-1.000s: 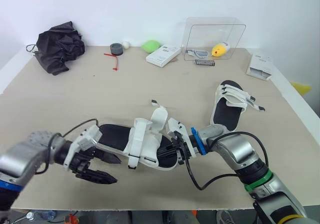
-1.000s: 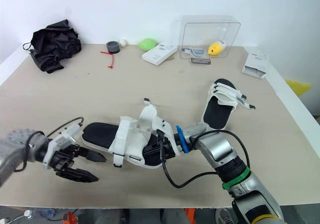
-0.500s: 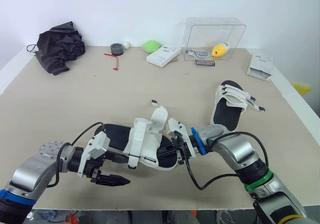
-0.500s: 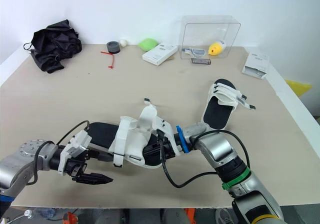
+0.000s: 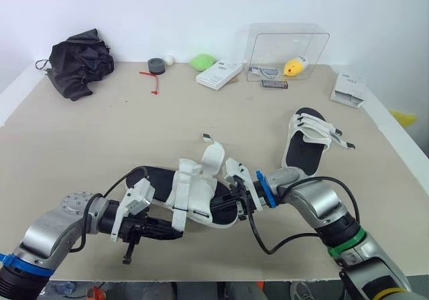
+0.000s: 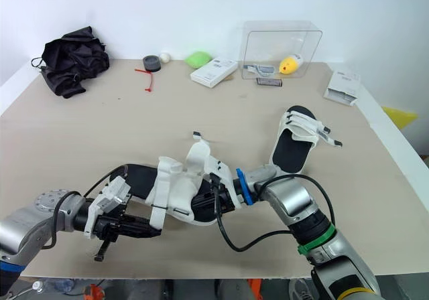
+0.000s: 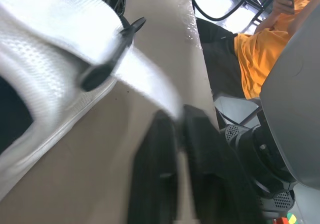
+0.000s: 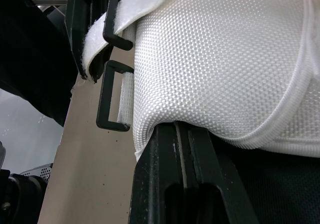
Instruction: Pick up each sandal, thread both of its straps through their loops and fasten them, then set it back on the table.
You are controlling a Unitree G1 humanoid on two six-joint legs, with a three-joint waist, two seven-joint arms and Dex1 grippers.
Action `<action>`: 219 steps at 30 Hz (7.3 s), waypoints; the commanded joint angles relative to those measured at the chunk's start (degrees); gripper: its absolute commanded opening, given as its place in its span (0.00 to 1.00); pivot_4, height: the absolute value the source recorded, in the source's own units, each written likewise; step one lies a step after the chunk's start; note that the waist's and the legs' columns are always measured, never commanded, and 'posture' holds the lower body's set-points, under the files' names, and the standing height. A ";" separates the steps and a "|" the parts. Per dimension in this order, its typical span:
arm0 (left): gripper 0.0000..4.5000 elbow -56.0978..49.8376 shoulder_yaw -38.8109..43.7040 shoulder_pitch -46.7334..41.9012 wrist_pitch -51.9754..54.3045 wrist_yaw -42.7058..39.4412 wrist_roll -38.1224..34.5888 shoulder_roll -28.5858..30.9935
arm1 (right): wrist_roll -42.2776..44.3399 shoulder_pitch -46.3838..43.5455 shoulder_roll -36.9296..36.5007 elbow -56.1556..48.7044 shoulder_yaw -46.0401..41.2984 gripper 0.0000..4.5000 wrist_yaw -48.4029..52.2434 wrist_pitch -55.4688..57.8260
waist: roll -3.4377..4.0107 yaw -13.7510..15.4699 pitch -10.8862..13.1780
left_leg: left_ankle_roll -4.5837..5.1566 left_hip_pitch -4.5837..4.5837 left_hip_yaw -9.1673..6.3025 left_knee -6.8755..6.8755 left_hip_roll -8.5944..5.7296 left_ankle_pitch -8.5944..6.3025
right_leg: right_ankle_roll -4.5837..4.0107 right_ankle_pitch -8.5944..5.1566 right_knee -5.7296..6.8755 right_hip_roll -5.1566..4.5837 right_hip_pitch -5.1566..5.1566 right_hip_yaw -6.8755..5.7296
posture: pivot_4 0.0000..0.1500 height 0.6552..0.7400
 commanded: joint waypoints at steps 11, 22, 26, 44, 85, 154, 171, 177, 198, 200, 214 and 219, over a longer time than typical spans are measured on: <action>0.00 -13.79 2.03 -0.78 18.98 -7.28 -17.20 14.47 | -0.31 0.90 -0.10 0.85 2.03 0.00 0.48 0.54 | 0.03 -0.02 0.01 | 0.00 0.04 -0.01 -0.04 0.01 0.00 | 0.01 -0.02 0.00 0.00 0.00 0.03 | 1.00 1.00; 0.00 10.56 10.17 -19.96 35.15 26.67 -50.61 -3.15 | -0.53 0.74 0.22 0.95 2.20 0.00 0.31 0.45 | -0.04 -0.10 0.02 | 0.00 0.05 -0.26 0.09 0.10 0.00 | 0.01 0.00 0.05 0.13 0.10 -0.10 | 1.00 1.00; 0.00 16.79 10.21 -20.97 38.15 33.13 -52.34 -6.60 | -0.55 0.86 0.15 0.77 2.09 0.00 0.14 0.54 | -0.04 -0.34 0.02 | 0.00 0.03 -0.31 0.10 0.09 0.00 | -0.06 0.04 0.05 0.14 0.07 -0.01 | 1.00 1.00; 0.00 40.08 12.19 -31.88 42.49 40.12 -42.68 -19.67 | -0.48 1.19 0.70 0.39 1.88 0.00 -0.75 0.89 | -0.03 -0.15 0.01 | -0.25 0.03 -0.70 0.16 -0.06 0.15 | -0.17 0.12 0.08 0.13 0.26 -0.43 | 1.00 1.00; 0.98 68.37 18.41 -54.77 35.80 38.77 -8.50 -31.57 | 0.68 1.45 1.00 -0.22 1.42 0.00 -1.72 1.74 | -0.03 -0.42 -0.03 | -0.49 0.57 -0.81 -0.12 -0.37 0.19 | 0.39 -0.21 0.02 0.08 0.78 -0.30 | 1.00 1.00; 0.01 8.24 -2.44 -13.49 -61.13 -16.34 4.26 -7.96 | 1.75 1.44 0.08 0.30 1.89 0.00 0.21 1.37 | 0.17 -1.01 0.29 | -0.85 -0.02 -0.67 -0.23 -0.20 0.32 | -0.04 0.01 -0.02 0.12 0.11 -0.11 | 1.00 1.00; 1.00 4.86 -4.11 -14.33 -37.63 -9.99 -5.71 2.70 | 1.54 0.44 0.01 1.40 2.68 0.00 1.35 0.80 | 0.15 -1.18 0.33 | -0.81 -0.11 -0.73 -0.14 -0.02 0.30 | 0.10 -0.06 -0.01 0.33 0.07 -0.17 | 1.00 1.00; 1.00 -5.93 -3.54 -9.53 -6.17 -16.04 -18.21 26.86 | 1.51 0.21 0.17 1.74 2.73 0.00 1.69 0.67 | 0.16 -1.17 0.59 | -0.76 -0.03 -0.77 -0.21 0.13 0.26 | 0.27 -0.23 -0.01 0.44 0.03 -0.08 | 1.00 1.00; 1.00 0.10 -3.15 -5.75 14.34 0.58 -15.08 13.13 | 1.85 1.21 0.72 0.23 2.46 0.00 0.45 1.64 | 0.14 -0.99 0.59 | -0.75 -0.05 -0.70 -0.19 0.14 0.27 | -0.16 -0.13 0.05 0.62 -0.01 0.02 | 1.00 1.00; 1.00 -0.45 -3.15 -5.35 15.85 1.50 -15.24 12.11 | 1.90 1.32 0.67 0.04 2.37 0.00 0.37 1.77 | 0.13 -0.99 0.59 | -0.75 -0.05 -0.69 -0.18 0.14 0.27 | -0.14 -0.14 0.05 0.62 0.00 0.03 | 1.00 1.00; 1.00 -1.46 -7.30 -6.01 19.98 10.01 -11.40 0.78 | 2.45 2.40 0.53 -2.10 2.02 0.00 -1.08 3.16 | 0.14 -0.97 0.54 | -0.75 -0.02 -0.73 -0.17 0.12 0.27 | -0.24 -0.08 0.07 0.62 0.06 0.02 | 1.00 1.00; 0.57 -1.45 -6.83 -6.11 20.51 9.69 -11.14 0.13 | 2.74 2.69 0.26 -2.54 1.75 0.00 -1.45 3.50 | 0.14 -0.97 0.54 | -0.75 -0.03 -0.74 -0.16 0.12 0.27 | -0.24 -0.08 0.07 0.62 0.07 0.02 | 1.00 1.00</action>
